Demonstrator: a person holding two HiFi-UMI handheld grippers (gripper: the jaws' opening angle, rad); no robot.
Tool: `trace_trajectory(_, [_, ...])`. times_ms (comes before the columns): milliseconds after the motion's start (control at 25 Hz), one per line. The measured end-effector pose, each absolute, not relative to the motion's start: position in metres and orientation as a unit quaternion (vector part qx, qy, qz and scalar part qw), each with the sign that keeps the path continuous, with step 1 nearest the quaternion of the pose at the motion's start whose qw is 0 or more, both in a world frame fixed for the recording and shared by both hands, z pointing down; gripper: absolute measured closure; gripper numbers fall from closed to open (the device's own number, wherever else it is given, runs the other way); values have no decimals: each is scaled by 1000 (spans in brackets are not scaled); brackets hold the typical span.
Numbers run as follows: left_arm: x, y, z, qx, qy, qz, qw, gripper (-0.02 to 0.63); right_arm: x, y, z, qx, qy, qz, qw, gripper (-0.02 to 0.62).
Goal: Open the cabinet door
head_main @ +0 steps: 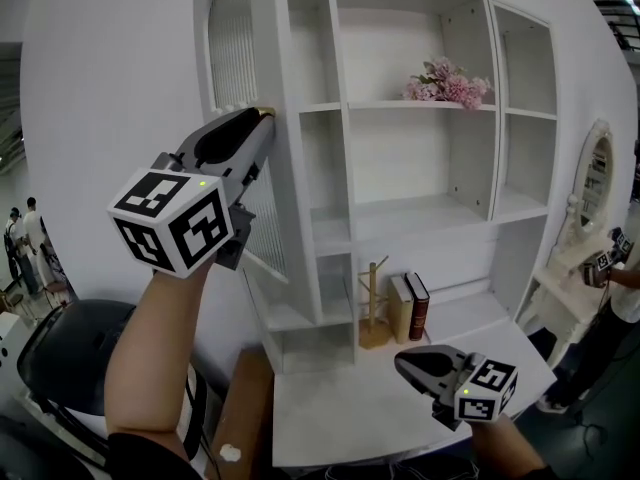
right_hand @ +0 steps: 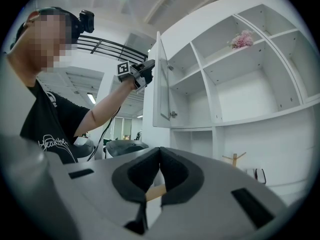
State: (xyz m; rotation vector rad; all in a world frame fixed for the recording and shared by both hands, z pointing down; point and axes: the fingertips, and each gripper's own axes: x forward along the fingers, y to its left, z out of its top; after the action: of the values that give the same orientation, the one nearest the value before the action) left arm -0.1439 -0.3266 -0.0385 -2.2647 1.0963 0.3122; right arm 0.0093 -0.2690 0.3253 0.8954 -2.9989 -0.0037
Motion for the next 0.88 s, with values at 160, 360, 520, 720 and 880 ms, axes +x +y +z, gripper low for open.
trace_trajectory(160, [-175, -308, -38, -862, 398, 134, 284, 529, -14, -256, 327, 284, -959, -5, 11, 591])
trace_trajectory(360, [-191, -297, -37, -876, 367, 157, 268, 529, -24, -247, 330, 278, -961, -2, 16, 591])
trace_trajectory(520, [-194, -297, -38, -882, 358, 162, 259, 529, -22, -247, 335, 276, -961, 4, 16, 591])
trace_trajectory(720, [-198, -300, -38, -887, 353, 169, 243, 529, -17, -248, 342, 270, -963, 14, 19, 591])
trace_trajectory(880, [-234, -285, -38, -883, 354, 199, 235, 526, -40, -232, 345, 269, -963, 13, 18, 591])
